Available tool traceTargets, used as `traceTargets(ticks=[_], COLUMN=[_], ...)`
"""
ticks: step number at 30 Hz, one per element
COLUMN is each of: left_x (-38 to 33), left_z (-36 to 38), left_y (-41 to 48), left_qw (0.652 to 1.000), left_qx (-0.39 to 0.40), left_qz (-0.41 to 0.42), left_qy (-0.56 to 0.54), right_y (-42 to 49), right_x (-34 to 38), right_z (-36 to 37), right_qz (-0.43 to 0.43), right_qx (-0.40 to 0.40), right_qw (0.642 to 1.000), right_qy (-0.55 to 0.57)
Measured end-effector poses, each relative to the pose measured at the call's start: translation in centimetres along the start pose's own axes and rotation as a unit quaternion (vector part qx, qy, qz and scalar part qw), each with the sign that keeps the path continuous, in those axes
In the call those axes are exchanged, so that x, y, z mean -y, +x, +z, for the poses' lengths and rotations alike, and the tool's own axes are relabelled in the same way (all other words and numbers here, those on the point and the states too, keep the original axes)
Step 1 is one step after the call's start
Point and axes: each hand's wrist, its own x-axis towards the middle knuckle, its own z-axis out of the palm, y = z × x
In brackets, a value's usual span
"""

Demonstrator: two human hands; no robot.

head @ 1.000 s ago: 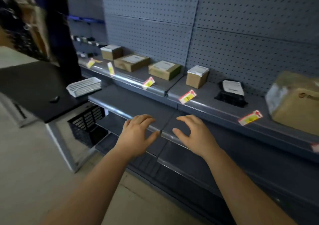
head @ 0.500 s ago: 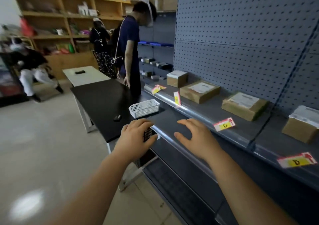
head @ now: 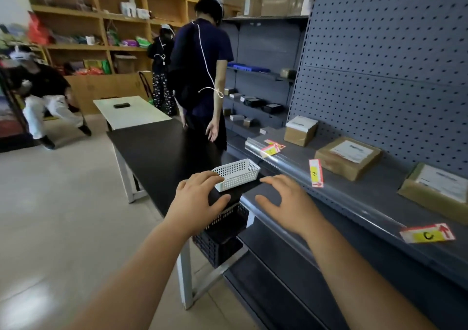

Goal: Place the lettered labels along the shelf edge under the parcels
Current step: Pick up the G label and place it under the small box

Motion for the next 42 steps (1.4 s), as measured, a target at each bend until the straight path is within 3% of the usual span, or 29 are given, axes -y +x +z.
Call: traceTargets(ticks=[7,16,29,42], left_x=[6.0,7.6,8.1,6.2], left_z=[0.4,4.2,11.0,18.4], left_y=[6.5,11.3,24.0,35.9], left_qw=[0.995,0.981,0.971,0.956], left_qx=[0.029,0.047,0.062,0.089], left_qz=[0.091,0.144,0.196,0.241], left_qy=[-0.037,-0.120,-0.124,-0.140], right_y=[4.1,6.6,15.2,21.6], right_x=[2.5,2.6,-4.6,-12.6], right_z=[2.6,2.7,2.4,0.1], right_qz=[0.063,0.129,0.124,0.199], right_qx=[-0.021,-0.038,-0.107,-0.122], right_qw=[0.998,0.989,0.983,0.965], right_qy=[-0.016,-0.056,-0.077,-0.122])
